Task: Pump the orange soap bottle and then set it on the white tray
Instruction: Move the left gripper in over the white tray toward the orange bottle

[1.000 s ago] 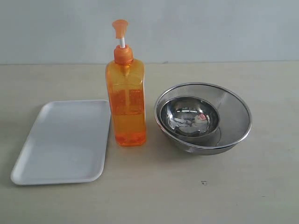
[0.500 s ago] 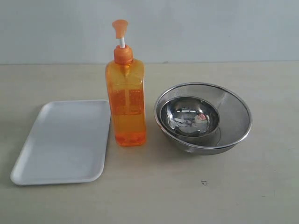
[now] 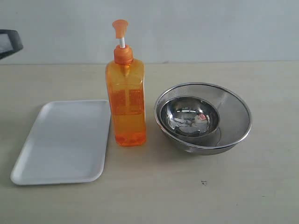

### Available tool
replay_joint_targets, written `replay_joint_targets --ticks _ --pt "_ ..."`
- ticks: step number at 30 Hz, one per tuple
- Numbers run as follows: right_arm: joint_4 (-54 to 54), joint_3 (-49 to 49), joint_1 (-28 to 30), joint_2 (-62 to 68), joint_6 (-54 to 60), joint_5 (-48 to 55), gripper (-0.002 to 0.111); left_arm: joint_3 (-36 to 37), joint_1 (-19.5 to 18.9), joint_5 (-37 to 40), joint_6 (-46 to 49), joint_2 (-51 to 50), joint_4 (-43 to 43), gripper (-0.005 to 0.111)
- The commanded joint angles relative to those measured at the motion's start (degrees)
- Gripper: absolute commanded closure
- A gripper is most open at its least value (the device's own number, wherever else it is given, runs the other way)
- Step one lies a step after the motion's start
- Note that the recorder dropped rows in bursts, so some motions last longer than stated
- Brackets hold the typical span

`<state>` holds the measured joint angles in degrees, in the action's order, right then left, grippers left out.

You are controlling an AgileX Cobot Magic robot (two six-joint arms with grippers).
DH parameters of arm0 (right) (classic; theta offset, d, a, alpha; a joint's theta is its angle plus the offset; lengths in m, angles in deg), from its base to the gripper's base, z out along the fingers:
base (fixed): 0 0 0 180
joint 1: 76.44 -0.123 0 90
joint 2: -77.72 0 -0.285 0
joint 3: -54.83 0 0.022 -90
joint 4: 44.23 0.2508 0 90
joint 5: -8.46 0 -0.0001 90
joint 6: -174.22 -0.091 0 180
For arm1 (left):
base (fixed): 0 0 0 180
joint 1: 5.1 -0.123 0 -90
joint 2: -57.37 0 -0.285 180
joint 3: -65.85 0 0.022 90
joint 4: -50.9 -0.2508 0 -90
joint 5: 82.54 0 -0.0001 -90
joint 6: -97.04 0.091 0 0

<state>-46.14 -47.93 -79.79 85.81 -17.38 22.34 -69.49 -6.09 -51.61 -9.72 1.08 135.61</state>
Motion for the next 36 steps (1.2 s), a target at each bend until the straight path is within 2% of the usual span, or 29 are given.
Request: replay_joint_targets --ticks 1,5,11,17,20,31,36 --pt "-0.04 -0.02 -0.13 -0.31 0.0 -0.6 0.108 0.52 0.15 5.11 5.69 -8.45 7.83 0.027" --pt "-0.04 -0.02 -0.13 -0.31 0.0 -0.6 0.108 0.6 0.16 7.39 8.9 -14.41 11.99 0.027" --pt "-0.04 -0.02 -0.13 -0.31 0.0 -0.6 0.108 1.12 0.3 8.84 15.18 -19.75 13.07 0.027" --pt "-0.04 -0.02 -0.13 -0.31 0.0 -0.6 0.108 2.87 3.44 7.65 25.46 -21.31 15.24 0.027" --pt "-0.04 -0.02 -0.13 -0.31 0.0 -0.6 0.108 3.36 5.16 4.45 26.73 -21.31 15.24 0.027" --pt "-0.04 -0.02 -0.13 -0.31 0.0 -0.6 0.108 5.4 10.34 4.1 26.87 -21.31 15.24 0.027" --pt "-0.04 -0.02 -0.13 -0.31 0.0 -0.01 0.108 6.78 12.88 -3.01 28.34 -21.31 15.24 0.029"
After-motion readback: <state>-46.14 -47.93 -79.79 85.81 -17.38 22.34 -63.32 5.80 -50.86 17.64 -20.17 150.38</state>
